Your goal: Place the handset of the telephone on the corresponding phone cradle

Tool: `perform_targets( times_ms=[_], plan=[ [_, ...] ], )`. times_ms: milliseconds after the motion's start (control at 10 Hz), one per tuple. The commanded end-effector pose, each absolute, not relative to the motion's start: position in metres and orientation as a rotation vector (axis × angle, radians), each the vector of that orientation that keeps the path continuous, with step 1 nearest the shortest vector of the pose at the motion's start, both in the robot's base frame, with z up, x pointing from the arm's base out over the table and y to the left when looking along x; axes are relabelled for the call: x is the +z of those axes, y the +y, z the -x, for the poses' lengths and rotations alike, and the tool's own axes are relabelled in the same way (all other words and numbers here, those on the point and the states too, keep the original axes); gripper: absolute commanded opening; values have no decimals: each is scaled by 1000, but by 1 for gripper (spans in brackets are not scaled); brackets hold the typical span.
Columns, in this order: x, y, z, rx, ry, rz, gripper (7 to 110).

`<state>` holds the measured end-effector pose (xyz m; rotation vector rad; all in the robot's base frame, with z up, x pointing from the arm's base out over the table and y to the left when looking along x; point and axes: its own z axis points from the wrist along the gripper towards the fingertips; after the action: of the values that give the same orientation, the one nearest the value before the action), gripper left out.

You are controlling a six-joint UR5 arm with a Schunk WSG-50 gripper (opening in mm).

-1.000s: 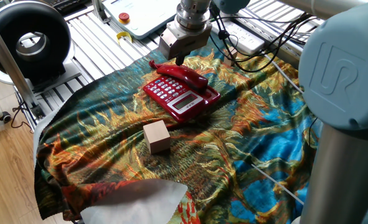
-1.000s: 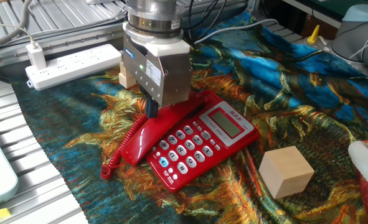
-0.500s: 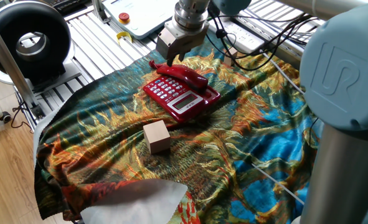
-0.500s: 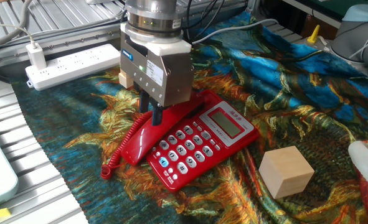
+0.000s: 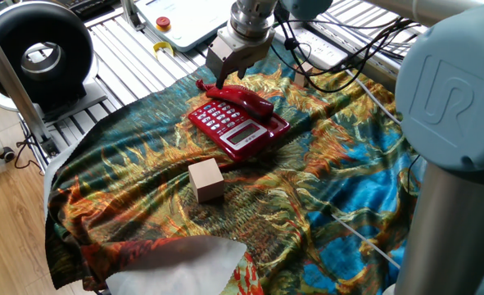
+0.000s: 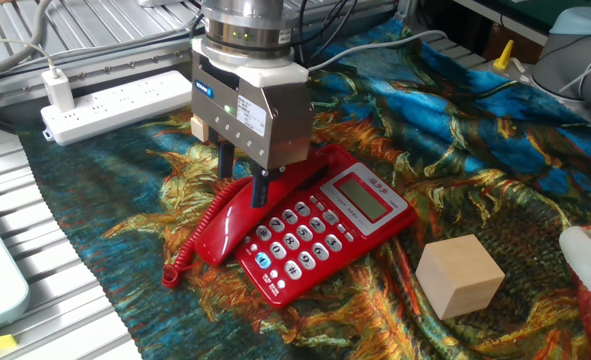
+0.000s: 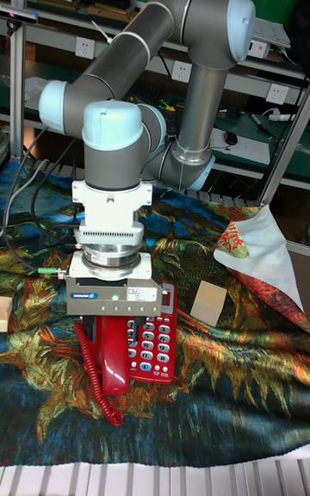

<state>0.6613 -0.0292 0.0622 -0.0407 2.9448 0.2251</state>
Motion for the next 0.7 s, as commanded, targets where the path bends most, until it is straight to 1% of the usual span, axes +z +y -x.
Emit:
perform_targets(
  times_ms=[0,100,600],
  plan=[
    [55,-30,-661,236,2942,53,66],
    [49,-31,-661,218,2942,59,66],
    [42,-33,-663,196,2937,65,66]
  ],
)
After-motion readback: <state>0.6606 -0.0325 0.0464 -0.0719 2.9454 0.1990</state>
